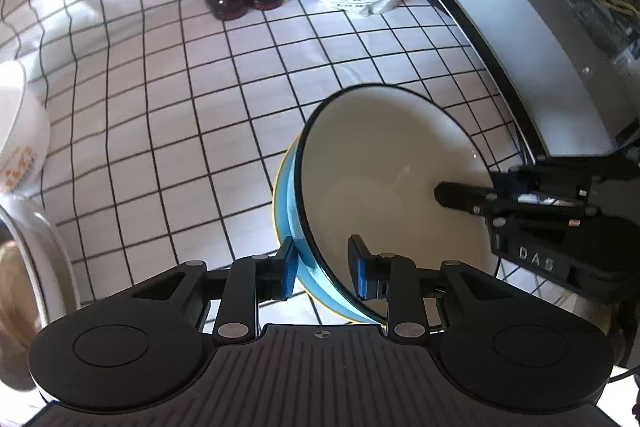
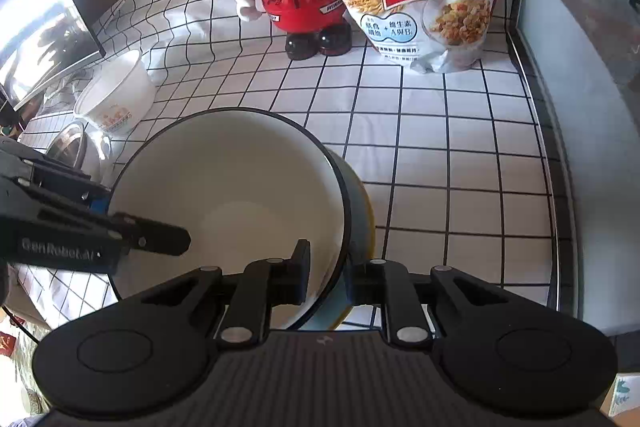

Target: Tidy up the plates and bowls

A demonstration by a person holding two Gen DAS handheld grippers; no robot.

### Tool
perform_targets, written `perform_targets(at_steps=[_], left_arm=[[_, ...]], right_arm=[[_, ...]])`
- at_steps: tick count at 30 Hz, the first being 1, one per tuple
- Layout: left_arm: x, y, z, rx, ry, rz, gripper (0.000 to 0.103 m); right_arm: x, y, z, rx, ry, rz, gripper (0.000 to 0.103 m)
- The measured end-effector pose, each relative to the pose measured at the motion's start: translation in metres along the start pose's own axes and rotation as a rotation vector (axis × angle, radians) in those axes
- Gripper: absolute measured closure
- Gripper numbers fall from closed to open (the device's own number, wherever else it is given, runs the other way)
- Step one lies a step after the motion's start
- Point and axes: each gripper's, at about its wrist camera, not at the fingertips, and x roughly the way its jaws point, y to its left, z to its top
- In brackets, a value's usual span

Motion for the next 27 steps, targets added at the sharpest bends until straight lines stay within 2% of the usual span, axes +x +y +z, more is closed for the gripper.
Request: perform_targets(at_steps=[2,6,11,20,24,27], left_arm=[[0.001,0.001,0.002,-0.02,-0.009,0.003,0.074],[0.006,-0.005,0.005,0.005,-0.038,0.045,0.076],[0.01,-0.004,0.007,0.003,-0.046,0.049,0.076],[0.02,-0.01,0.001,0.008,-0.009,0.026,0.078],[0.012,-0.003,0.003,-0.033,-0.004,0.002,0.075],[0.006,-0.002,0.003,-0.033,-0.028,0.013,0.073]], right_arm=[[0.0,0.0,0.0,0.004,0.004,-0.001,0.086],[-0.004,0.002,-0.001,0.005,0.0,-0.013,0.086],[-0.009,-0.002,-0.001,0.02,-0.009,-0.01,0.086],[-0.018,-0.011,-0.001,0.025,-0.029,-0.026,0.086],[-0.019,-0.01,-0.002,0.022,-0.032,-0.025,0.086],[-0.019,-0.01,-0.003,0.024,-0.037,-0.019,0.086]])
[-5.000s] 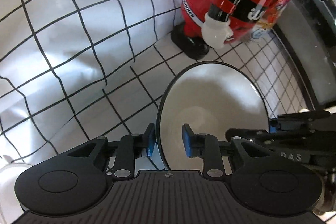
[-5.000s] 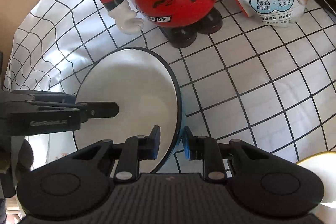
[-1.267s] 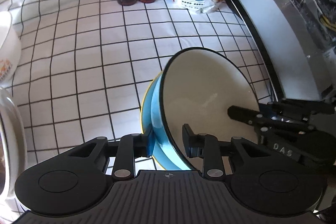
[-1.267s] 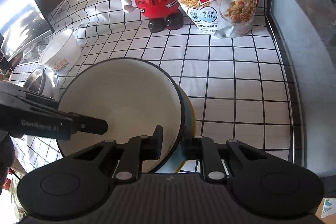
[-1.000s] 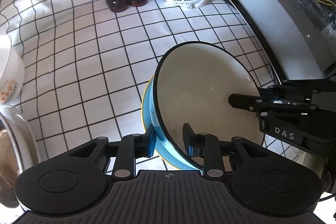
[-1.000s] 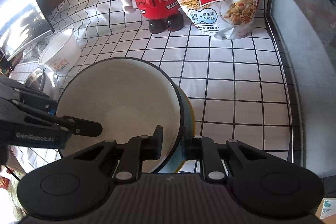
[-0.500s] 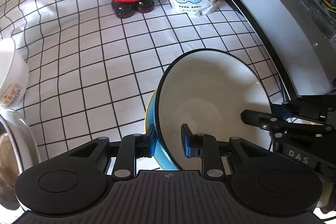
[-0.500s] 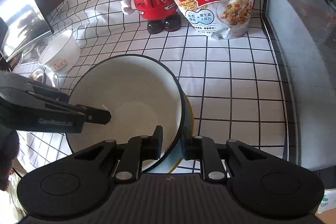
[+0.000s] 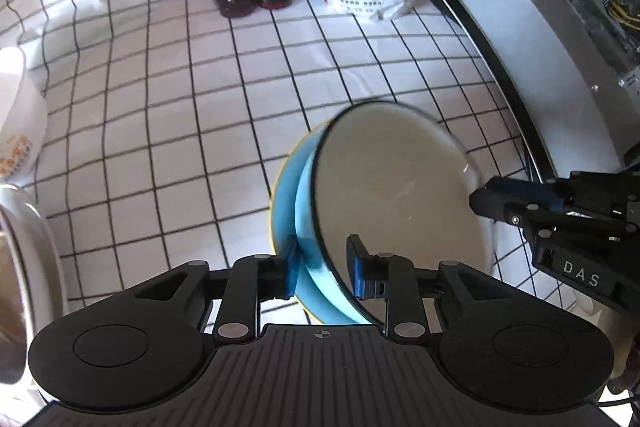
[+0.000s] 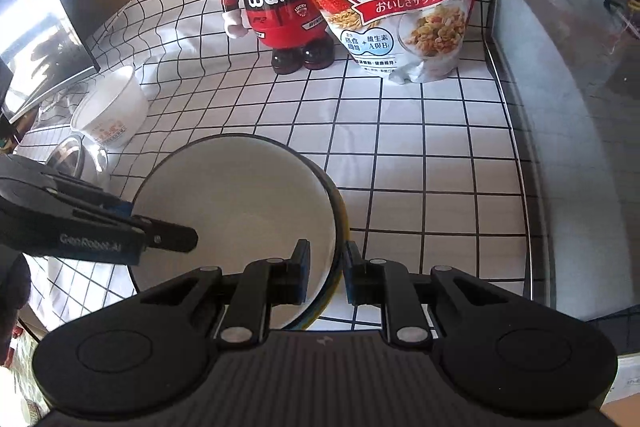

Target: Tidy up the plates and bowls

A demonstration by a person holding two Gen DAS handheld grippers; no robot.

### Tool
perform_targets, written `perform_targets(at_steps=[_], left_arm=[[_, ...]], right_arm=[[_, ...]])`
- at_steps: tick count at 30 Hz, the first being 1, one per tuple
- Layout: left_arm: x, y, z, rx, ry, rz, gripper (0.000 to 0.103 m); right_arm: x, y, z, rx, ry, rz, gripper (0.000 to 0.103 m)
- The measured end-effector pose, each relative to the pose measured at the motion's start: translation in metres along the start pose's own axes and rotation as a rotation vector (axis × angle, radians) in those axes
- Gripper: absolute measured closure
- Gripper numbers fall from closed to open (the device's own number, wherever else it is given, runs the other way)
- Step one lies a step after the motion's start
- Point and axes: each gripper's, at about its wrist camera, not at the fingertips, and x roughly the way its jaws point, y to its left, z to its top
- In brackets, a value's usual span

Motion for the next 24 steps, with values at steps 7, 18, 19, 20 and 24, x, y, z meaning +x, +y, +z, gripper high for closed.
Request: perform_targets(at_steps=[7,18,19,20,24], left_arm=[[-0.015,0.0,-0.003,-0.006,-0.025,-0.005,0.074],[-0.025,0.005,-0.007,-0.053,-0.056,-0.017,0.08],[-0.023,0.006,-0.007,-0.051,-0.055,-0.011,0.08],[-0.021,0.006,-0.007,-0.051,-0.053,-0.009,0.081],[-0.009,0.009,-0.005,-0.063,-0.032,-0.004,0.083]], right_arm=[[0.001,0.003,0.003,-0.015,0.001,-0.006,0.086],[0.006,0.008,0.01,-0.056,-0.005,-0.024,0.085],[0.005,0.008,0.01,-0.057,-0.008,-0.023,0.085],[0.003,0.007,0.011,-0.054,-0.011,-0.018,0.085],[-0.003,0.005,0.011,-0.041,-0.025,-0.008,0.085]])
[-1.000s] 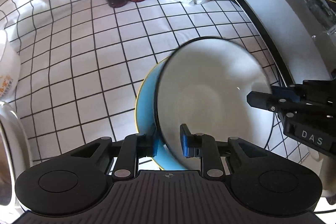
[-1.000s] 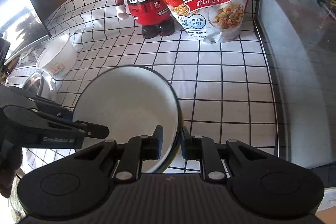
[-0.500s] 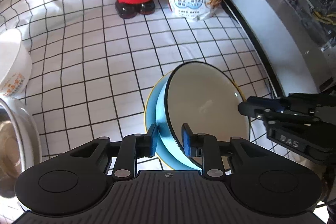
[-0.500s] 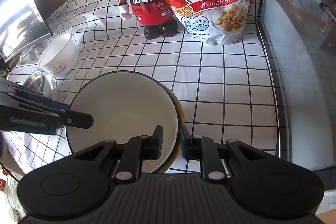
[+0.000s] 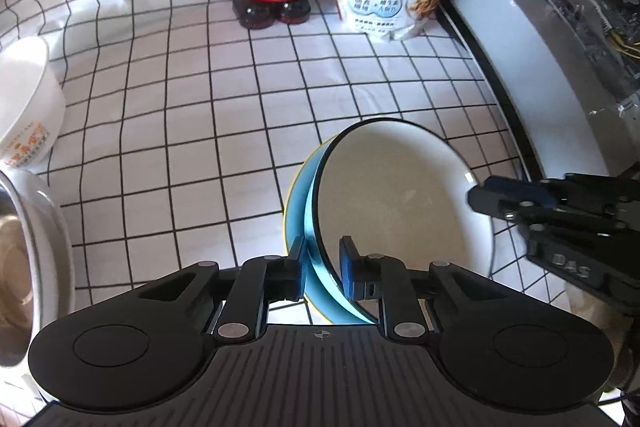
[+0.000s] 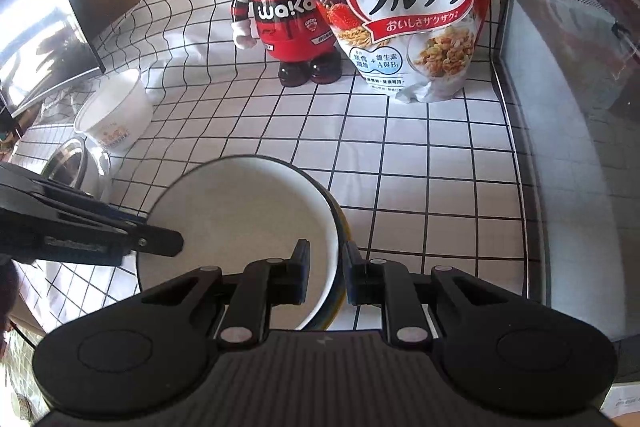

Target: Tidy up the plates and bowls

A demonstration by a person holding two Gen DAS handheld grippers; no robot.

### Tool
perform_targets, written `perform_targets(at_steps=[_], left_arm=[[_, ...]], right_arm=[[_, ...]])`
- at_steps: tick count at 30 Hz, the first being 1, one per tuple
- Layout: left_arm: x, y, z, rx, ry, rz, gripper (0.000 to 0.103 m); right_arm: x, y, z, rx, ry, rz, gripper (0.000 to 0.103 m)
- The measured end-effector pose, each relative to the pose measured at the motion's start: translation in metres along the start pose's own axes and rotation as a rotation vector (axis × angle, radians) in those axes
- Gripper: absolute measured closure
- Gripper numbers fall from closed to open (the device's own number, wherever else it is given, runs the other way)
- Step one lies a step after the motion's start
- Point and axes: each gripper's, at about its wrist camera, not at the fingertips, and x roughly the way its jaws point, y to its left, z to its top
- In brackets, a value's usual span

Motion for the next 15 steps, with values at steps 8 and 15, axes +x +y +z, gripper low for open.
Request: perform_targets(at_steps=[8,15], left_arm=[[0.008,0.001,0.005,-0.004,0.009,0.009,0.083],[-0.002,0.008,-0.001,-0.024,-0.018,-0.026,0.082]], right_arm=[[0.005,-0.007,-0.009,0.033,0.026,-0.005,0.085],[-0.011,0.001,-0.004,0.011,-0.027,-0.019,0.082]])
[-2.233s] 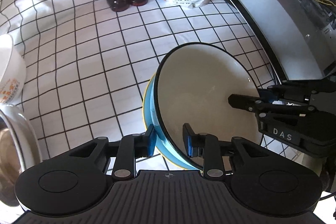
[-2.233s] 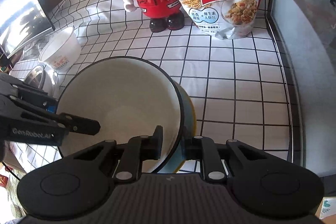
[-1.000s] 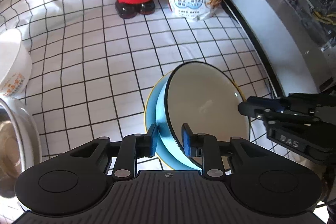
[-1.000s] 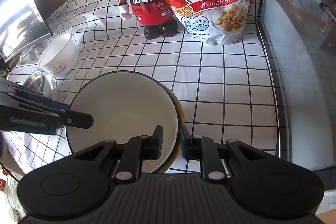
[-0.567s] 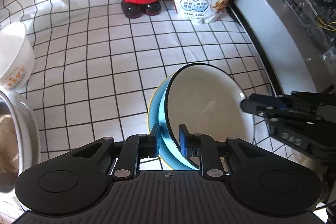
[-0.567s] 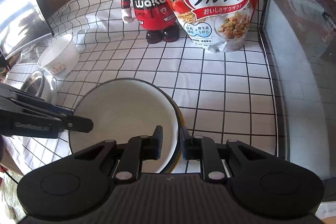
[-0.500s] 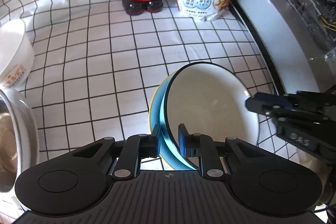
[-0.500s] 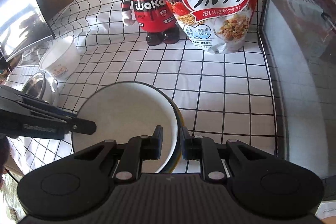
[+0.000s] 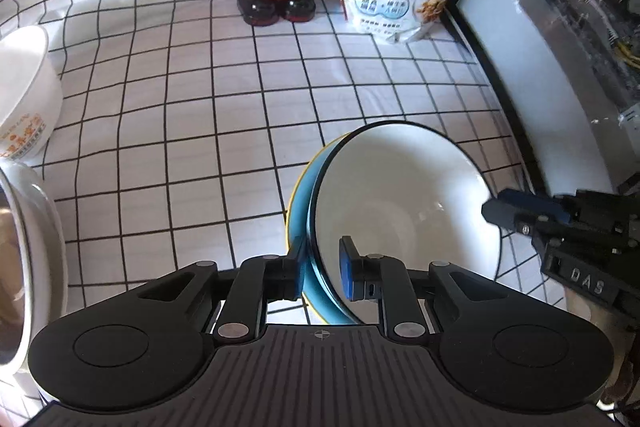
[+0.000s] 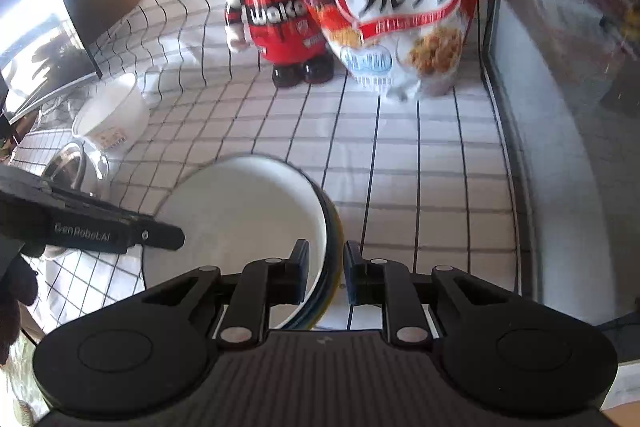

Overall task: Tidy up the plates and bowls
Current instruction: 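Move the left gripper to the white bowl with the orange label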

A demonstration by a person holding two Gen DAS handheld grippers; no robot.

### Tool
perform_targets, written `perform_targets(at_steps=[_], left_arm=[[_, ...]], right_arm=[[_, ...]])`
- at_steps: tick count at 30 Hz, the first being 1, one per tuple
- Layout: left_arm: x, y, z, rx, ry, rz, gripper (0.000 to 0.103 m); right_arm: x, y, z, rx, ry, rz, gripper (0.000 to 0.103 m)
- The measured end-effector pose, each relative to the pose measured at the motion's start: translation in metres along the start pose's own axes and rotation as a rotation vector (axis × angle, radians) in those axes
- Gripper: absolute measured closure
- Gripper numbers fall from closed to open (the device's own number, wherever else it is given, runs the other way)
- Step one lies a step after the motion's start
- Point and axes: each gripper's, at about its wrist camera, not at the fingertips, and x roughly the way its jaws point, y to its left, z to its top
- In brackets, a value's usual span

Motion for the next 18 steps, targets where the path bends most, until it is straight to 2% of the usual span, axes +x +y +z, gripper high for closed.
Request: perform_targets(at_steps=[4,8,10,12,15,16,18], left_arm=[[-0.021,0.012,0.0,-0.022,-0.052,-0.055,0.082],[-0.046,0.04,0.005,-0.054,-0.133,-0.078,0.082],[-0.059,0.062,0.01,-0.065,-0.17,-0.073,0.082],[-0.073,0.092,0.019,-0.083,-0.215,-0.058,0.082],[-0.097,0.153,0.033,-0.151,-0.312,0.001,0.082],[-0.105,0.173,0.037,-0.155,-0.375,0.026,0.082],[-0.118,0.215,0.046,-0.202,-0.426,0.088,0.082]], right_arm=[[-0.012,0.009,0.013,-0.009,-0.075,-0.022,0.065],[-0.014,0.031,0.031,-0.034,-0.142,-0.049,0.062],[-0.011,0.048,0.041,-0.047,-0.166,-0.05,0.057],[-0.006,0.069,0.051,-0.062,-0.182,-0.052,0.044],[0.006,0.11,0.065,-0.117,-0.209,-0.06,0.037],[0.011,0.125,0.071,-0.14,-0.219,-0.057,0.034],[0.02,0.158,0.083,-0.181,-0.238,-0.053,0.03]])
